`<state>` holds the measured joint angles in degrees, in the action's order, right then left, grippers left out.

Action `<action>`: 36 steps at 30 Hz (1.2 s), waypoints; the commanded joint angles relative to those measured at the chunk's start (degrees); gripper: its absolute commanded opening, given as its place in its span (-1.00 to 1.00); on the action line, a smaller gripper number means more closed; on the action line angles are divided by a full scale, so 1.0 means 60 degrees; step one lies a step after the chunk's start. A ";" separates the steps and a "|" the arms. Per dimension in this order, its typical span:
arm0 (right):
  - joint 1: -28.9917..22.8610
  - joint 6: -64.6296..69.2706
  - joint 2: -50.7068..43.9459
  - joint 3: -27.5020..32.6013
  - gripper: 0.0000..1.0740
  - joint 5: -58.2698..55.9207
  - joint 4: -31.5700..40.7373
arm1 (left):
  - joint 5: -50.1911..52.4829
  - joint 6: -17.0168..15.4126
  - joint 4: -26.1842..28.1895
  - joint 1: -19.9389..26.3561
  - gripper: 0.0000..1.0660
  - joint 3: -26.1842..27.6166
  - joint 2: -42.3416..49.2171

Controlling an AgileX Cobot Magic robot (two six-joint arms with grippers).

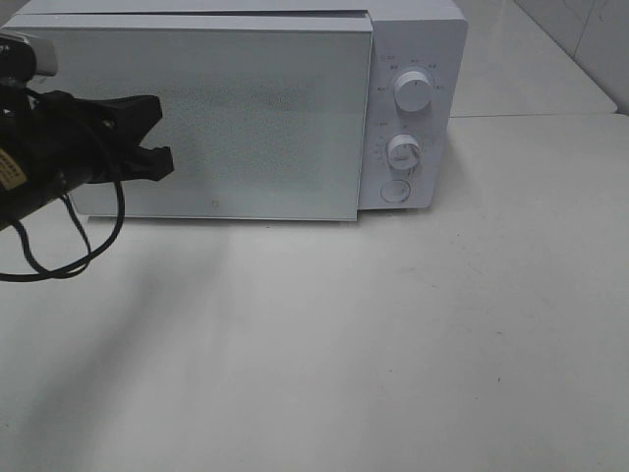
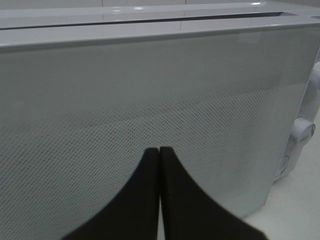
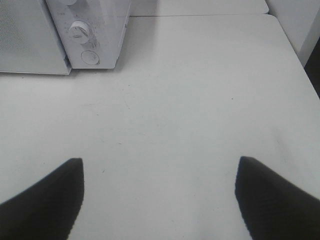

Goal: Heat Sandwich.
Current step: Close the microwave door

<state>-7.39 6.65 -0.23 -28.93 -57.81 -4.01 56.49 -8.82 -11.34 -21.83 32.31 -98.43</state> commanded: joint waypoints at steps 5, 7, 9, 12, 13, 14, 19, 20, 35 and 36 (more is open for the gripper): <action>0.0076 0.0105 -0.0258 0.0029 0.41 0.0124 0.0000 | 0.0086 0.0067 0.0487 -0.0735 -1.00 0.0869 -0.0659; 0.0076 0.0105 -0.0258 0.0029 0.41 0.0124 0.0000 | 0.0067 0.0057 0.0535 -0.0879 -1.00 0.1155 -0.0850; 0.0076 0.0105 -0.0258 0.0029 0.41 0.0124 0.0000 | 0.0019 0.0057 0.0602 -0.1041 -1.00 0.1442 -0.1012; 0.0076 0.0105 -0.0258 0.0029 0.41 0.0124 0.0000 | -0.0057 0.0057 0.0716 -0.1251 -1.00 0.1919 -0.1251; 0.0076 0.0105 -0.0258 0.0029 0.41 0.0124 0.0000 | -0.0086 0.0057 0.0716 -0.1299 -1.00 0.2082 -0.1346; 0.0076 0.0105 -0.0258 0.0029 0.41 0.0124 0.0000 | -0.0105 0.0057 0.0726 -0.1366 -1.00 0.2254 -0.1442; 0.0076 0.0105 -0.0258 0.0029 0.41 0.0124 0.0000 | -0.0563 0.0057 0.0726 -0.1652 -1.00 0.3170 -0.1967; 0.0076 0.0105 -0.0258 0.0029 0.41 0.0124 0.0000 | -0.0563 0.0057 0.0726 -0.1652 -1.00 0.3170 -0.1967; 0.0076 0.0105 -0.0258 0.0029 0.41 0.0124 -0.0010 | -0.1108 0.0057 0.0802 -0.1814 -1.00 0.4880 -0.3123; 0.0076 0.0105 -0.0258 0.0029 0.41 0.0124 -0.0010 | -0.1127 0.0057 0.0812 -0.1814 -1.00 0.5004 -0.3189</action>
<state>-7.39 6.65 -0.23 -28.93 -57.81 -4.01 50.65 -8.54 -11.06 -33.35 61.19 -117.40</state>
